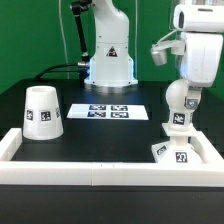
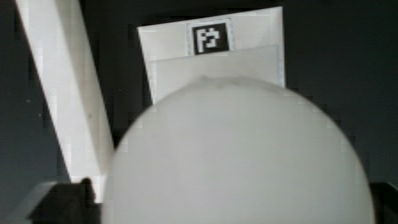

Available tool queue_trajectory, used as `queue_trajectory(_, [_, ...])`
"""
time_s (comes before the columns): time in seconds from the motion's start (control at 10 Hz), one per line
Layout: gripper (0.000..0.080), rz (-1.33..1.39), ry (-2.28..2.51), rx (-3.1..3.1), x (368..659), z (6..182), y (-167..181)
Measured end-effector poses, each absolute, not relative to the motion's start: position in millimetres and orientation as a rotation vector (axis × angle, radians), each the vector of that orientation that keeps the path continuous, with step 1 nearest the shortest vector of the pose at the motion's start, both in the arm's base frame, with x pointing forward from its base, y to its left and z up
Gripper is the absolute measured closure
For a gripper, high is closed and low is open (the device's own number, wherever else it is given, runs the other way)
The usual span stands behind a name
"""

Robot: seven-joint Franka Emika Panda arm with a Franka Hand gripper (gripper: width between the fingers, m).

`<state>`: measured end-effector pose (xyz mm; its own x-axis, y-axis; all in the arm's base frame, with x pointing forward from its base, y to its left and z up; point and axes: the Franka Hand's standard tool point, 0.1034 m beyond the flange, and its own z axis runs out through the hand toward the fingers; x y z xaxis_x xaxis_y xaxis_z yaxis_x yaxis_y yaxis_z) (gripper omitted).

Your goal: Assemble lamp

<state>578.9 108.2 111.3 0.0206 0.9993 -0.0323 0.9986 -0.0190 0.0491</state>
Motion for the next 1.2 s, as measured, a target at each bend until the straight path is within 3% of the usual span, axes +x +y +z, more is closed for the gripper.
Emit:
queue_trajectory(0.1, [0.01,0.014,2.188,2.17,579.4,111.3,105.6])
queue_trajectory(0.2, [0.0187,0.014,2.185,2.174,579.6,111.3,104.4])
queue_trajectory(0.3, [0.0223,0.014,2.174,2.184,579.6,111.3,104.1])
queue_trajectory(0.7, [0.0222,0.017,2.134,2.226,580.0,111.2,101.5])
queue_trajectory(1.2, [0.022,0.043,1.386,2.763,580.2,111.1,98.6])
